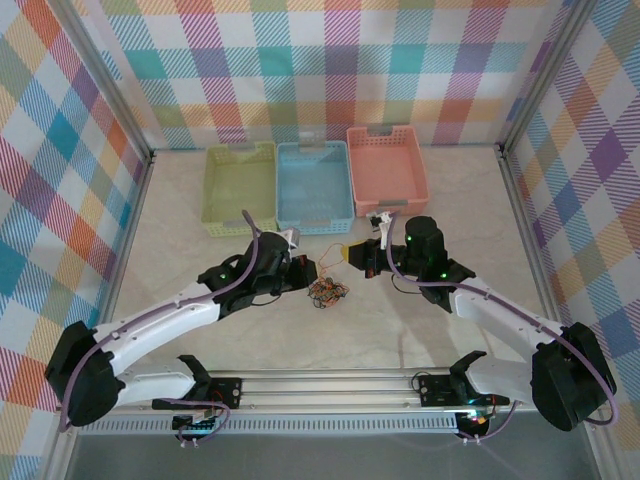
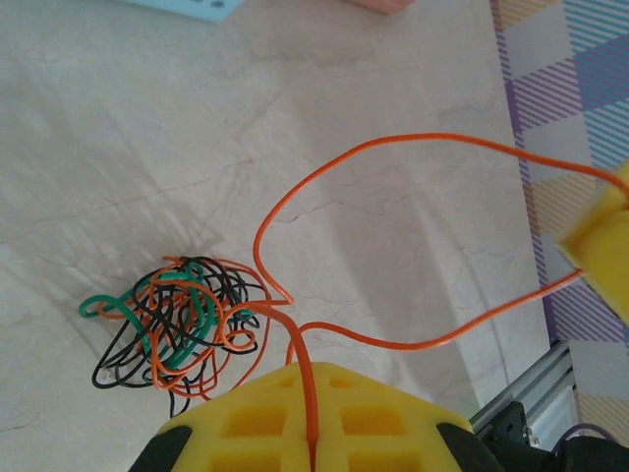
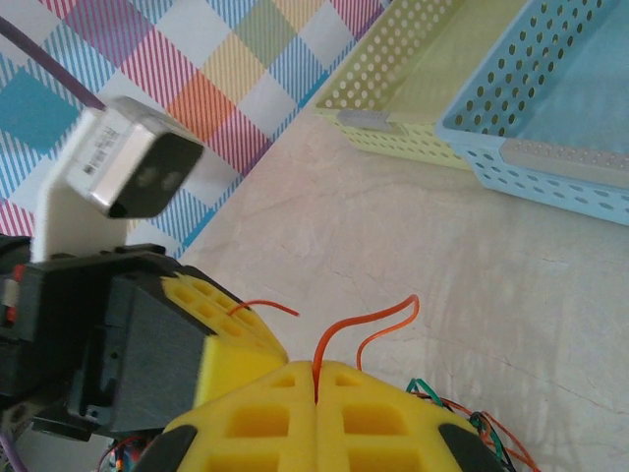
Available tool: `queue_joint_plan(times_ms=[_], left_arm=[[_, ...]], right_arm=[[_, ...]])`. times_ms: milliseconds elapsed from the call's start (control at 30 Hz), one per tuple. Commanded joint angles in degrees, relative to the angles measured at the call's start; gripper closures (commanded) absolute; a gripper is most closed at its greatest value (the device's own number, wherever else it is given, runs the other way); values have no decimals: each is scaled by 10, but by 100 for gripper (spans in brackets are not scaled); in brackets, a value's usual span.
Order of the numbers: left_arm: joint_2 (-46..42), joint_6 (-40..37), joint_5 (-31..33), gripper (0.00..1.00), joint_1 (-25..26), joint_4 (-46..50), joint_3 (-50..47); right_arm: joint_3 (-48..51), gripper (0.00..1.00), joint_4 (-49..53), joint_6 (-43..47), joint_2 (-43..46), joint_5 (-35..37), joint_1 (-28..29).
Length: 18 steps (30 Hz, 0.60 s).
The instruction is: Untangle the cables
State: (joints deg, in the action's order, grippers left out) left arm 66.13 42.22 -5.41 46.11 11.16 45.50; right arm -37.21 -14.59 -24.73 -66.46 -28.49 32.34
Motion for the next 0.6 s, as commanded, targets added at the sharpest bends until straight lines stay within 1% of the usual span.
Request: queue_joint_plan(times_ms=[0, 33, 67, 133, 200, 367, 467, 533, 567], left_arm=[[-49, -59, 21, 100, 6, 33, 22], [-60, -77, 24, 100, 6, 42, 33], [-67, -94, 26, 100, 6, 72, 50], [-74, -130, 33, 100, 6, 124, 93], [-78, -152, 46, 100, 6, 172, 130], [-75, -186, 43, 100, 6, 229, 198], [-62, -203, 34, 100, 6, 253, 231], [-53, -213, 28, 100, 6, 265, 250], [-51, -218, 23, 100, 6, 268, 257]], right_arm=[[7, 85, -16, 16, 18, 1, -2], [7, 69, -16, 18, 22, 4, -2], [9, 59, -16, 21, 24, 7, -2], [15, 47, -27, 32, 34, 10, -2], [23, 40, -38, 39, 47, 14, -2], [41, 34, -74, 81, 101, -19, -2], [55, 28, -115, 122, 127, -48, 1], [56, 23, -133, 166, 135, -79, 7], [53, 22, -133, 191, 138, -90, 10]])
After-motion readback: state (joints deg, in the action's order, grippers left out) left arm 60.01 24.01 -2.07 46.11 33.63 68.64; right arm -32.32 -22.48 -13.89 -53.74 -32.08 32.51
